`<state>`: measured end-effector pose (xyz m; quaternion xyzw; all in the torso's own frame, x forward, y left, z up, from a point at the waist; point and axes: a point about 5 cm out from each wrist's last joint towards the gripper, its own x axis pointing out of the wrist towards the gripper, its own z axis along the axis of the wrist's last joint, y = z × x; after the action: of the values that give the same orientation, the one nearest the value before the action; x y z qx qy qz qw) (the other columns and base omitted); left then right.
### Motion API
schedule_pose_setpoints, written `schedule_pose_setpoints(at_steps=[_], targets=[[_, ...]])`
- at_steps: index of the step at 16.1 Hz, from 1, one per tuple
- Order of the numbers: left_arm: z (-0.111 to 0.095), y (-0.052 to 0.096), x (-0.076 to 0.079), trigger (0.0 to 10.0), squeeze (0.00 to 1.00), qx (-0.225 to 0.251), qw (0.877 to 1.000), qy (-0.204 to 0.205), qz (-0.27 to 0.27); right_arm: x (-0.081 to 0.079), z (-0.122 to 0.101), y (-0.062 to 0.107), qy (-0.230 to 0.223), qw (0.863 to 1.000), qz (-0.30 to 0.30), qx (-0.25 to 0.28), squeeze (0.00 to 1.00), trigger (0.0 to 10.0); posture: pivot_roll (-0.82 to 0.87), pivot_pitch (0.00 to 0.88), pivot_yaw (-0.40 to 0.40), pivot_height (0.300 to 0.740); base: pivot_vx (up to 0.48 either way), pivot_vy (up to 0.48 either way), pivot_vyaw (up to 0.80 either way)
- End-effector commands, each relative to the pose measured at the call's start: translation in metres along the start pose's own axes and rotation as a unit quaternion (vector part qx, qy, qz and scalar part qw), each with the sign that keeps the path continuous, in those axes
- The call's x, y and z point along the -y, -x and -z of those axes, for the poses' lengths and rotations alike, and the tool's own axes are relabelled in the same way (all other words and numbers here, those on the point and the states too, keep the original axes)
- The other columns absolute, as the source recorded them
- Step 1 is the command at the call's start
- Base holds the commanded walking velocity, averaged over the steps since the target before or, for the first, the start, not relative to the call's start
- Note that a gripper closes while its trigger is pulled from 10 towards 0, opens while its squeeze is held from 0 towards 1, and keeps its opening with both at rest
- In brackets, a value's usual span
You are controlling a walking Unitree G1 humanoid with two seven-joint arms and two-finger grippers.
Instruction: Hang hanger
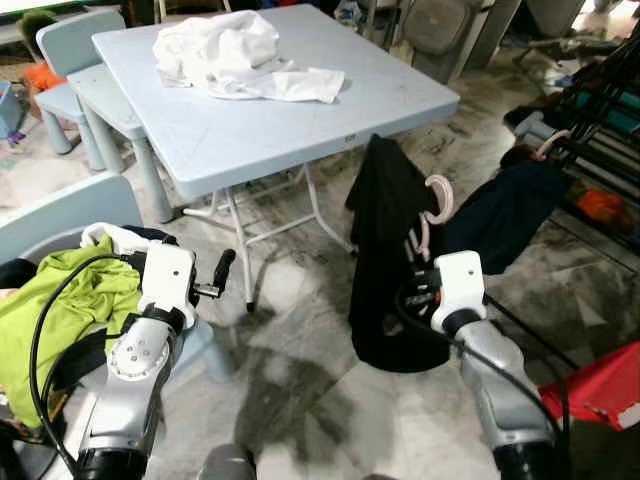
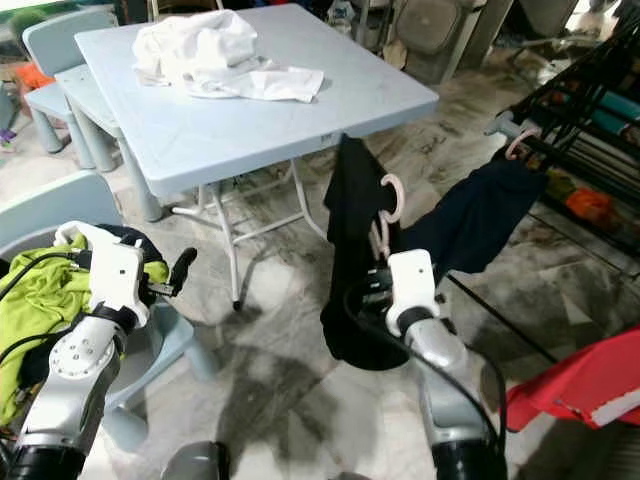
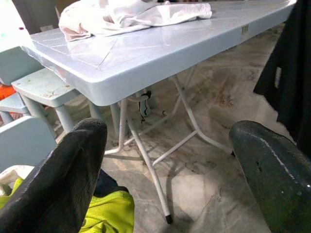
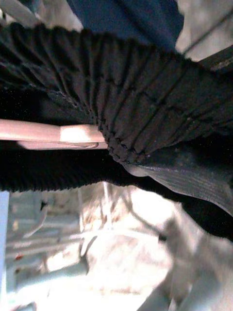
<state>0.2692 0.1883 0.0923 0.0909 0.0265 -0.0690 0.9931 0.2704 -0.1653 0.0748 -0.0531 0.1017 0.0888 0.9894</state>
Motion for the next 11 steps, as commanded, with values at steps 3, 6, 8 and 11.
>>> schedule_pose_setpoints(at_steps=[3, 6, 8, 11], targets=[[-0.001, -0.005, 0.002, 10.0, 0.0, -0.005, 1.0, 0.01, 0.004, 0.008, -0.009, 0.001, -0.008, 0.999, 0.03, 0.024, 0.0, 10.0, -0.01, 0.0, -0.026, 0.74, 0.0, -0.368, 0.0], [0.0, -0.003, 0.003, 10.0, 0.0, -0.009, 1.0, 0.016, 0.002, 0.006, -0.024, -0.002, -0.01, 0.999, -0.006, 0.051, 0.0, 10.0, -0.02, 0.005, -0.04, 0.74, 0.0, -0.371, 0.0], [0.0, -0.003, 0.004, 10.0, 0.0, -0.011, 1.0, 0.021, 0.0, 0.007, -0.031, -0.005, -0.007, 0.998, -0.019, 0.065, 0.0, 10.0, -0.02, 0.018, -0.042, 0.74, 0.0, -0.386, 0.0], [0.002, -0.001, 0.004, 10.0, 0.0, -0.014, 1.0, 0.024, 0.0, 0.005, -0.039, -0.005, 0.024, 0.995, -0.051, 0.08, 0.0, 10.0, -0.02, 0.02, -0.041, 0.74, 0.0, -0.248, 0.79]])
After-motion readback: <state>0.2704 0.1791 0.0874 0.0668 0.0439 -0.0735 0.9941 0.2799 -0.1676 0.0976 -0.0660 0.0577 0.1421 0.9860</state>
